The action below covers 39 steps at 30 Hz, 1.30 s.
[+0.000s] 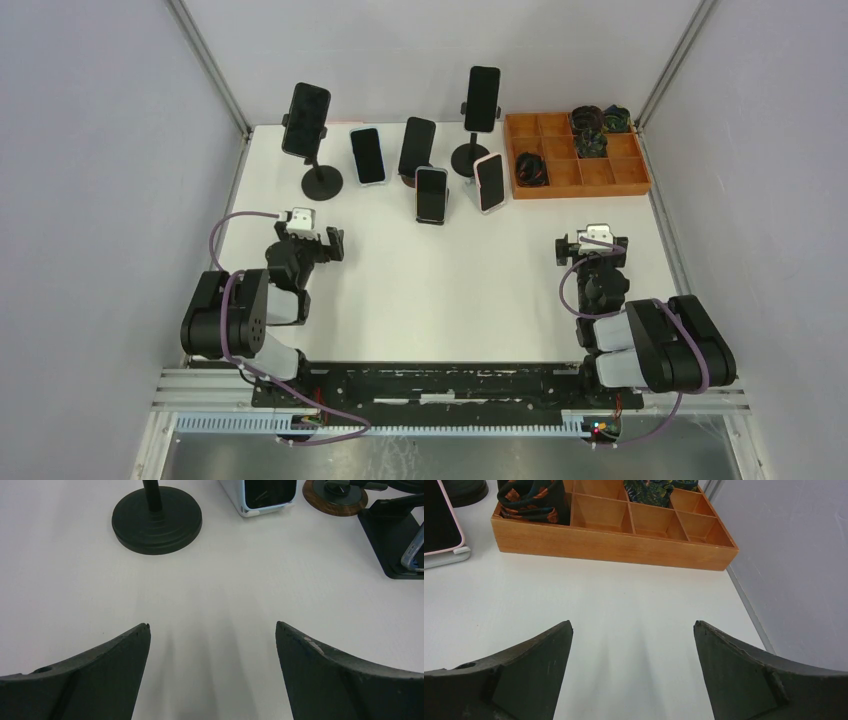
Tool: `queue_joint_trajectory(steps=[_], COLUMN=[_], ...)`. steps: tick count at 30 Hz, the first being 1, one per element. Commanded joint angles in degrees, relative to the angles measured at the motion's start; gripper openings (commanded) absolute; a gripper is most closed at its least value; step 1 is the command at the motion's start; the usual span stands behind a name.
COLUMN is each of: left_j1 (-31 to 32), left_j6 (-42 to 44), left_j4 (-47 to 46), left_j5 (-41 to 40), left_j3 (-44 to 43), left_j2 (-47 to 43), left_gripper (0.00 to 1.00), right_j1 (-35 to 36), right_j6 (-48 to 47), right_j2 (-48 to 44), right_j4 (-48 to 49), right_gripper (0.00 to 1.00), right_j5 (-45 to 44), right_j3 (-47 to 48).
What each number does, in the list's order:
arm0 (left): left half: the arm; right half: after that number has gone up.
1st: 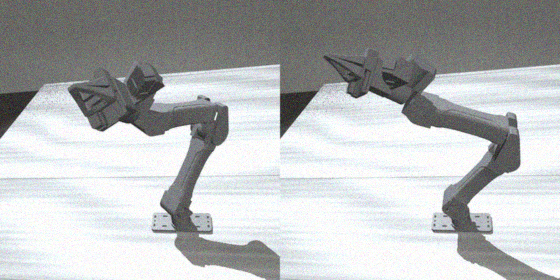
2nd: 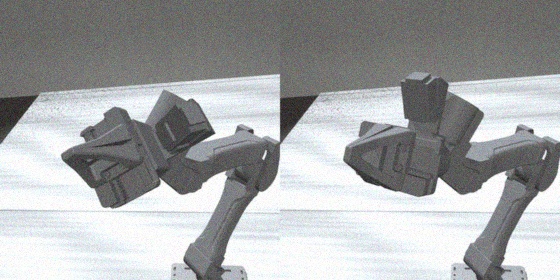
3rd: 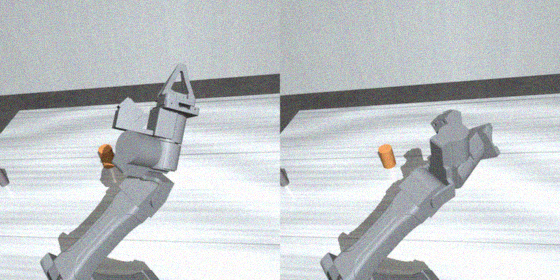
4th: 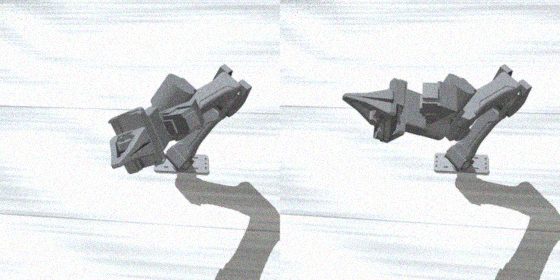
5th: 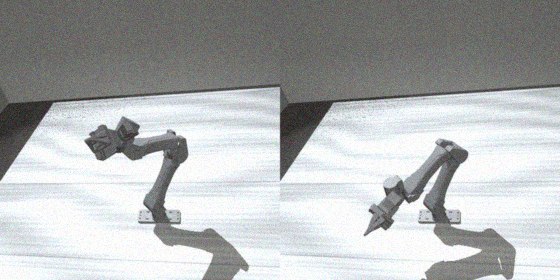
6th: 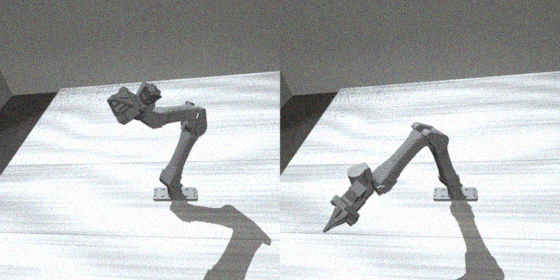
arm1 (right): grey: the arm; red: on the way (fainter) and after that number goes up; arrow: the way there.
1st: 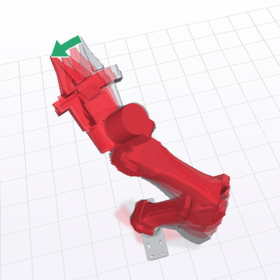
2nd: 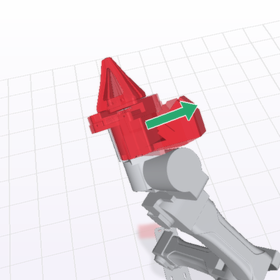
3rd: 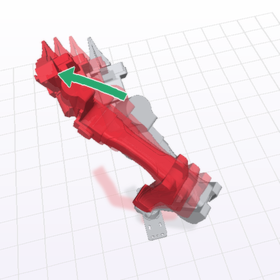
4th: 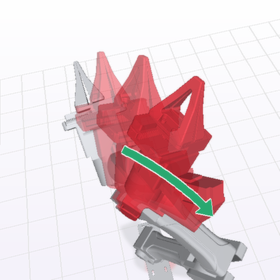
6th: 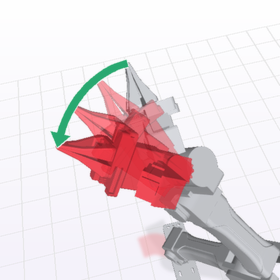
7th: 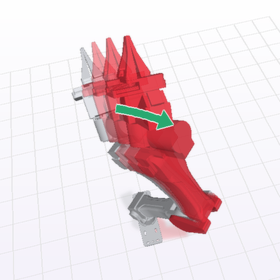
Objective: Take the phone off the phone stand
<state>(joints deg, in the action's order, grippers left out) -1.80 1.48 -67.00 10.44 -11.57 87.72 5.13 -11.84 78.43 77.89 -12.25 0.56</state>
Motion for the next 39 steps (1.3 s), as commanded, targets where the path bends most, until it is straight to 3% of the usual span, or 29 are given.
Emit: queue_joint_trajectory(steps=[1,7,9,13,16,17,20,24,31,35,39], left_j1=[-0.1,-0.2,-0.2,-1.1,-2.3,-2.8,-4.9,-6.1,-9.5,-11.5,-11.7], left_j6=[-0.2,-0.2,-0.2,-1.3,-1.2,-2.0,-0.4,4.6,10.8,15.0,16.7], left_j4=[-2.7,-2.5,-2.3,-2.3,-0.1,2.1,22.1,46.3,77.2,90.1,98.6], left_j5=[-0.8,-0.8,-0.2,0.6,1.9,3.3,7.7,13.1,23.1,30.0,33.3], left_j3=[-1.0,-1.0,-1.3,-1.4,-1.8,-2.5,-9.1,-18.1,-28.8,-33.7,-39.2], left_j2=[0.0,-0.1,0.2,-0.1,-2.4,-3.9,-10.2,-17.3,-24.6,-28.4,-28.4], left_gripper=[1.0,1.0,1.0,1.0,1.0,1.0,1.0,0.99,0.97,0.97,0.96], right_j1=[-0.2,-0.3,-0.2,-0.3,-0.4,-0.2,-1.2,-3.3,-2.0,-2.0,-1.8], right_j6=[0.2,0.8,2.5,7.3,11.3,16.2,31.3,34.0,25.9,21.9,20.1], right_j2=[-0.3,-0.5,-3.2,-9.9,-11.0,-11.1,-12.2,-13.7,-7.1,2.8,11.1], right_j4=[1.5,1.5,-3.4,-33.1,-44.9,-47.8,-56.4,-60.3,-59.6,-63.1,-65.1], right_gripper=[0.98,0.98,0.98,0.98,0.98,0.98,0.98,0.98,0.98,0.98,0.98], right_j5=[0.7,-1.2,-4.7,-9.3,-6.7,-9.8,-14.4,-2.9,22.0,36.9,46.1], right_j3=[-5.1,-4.9,-2.8,11.4,20.2,22.0,25.9,27.5,38.0,51.5,61.9])
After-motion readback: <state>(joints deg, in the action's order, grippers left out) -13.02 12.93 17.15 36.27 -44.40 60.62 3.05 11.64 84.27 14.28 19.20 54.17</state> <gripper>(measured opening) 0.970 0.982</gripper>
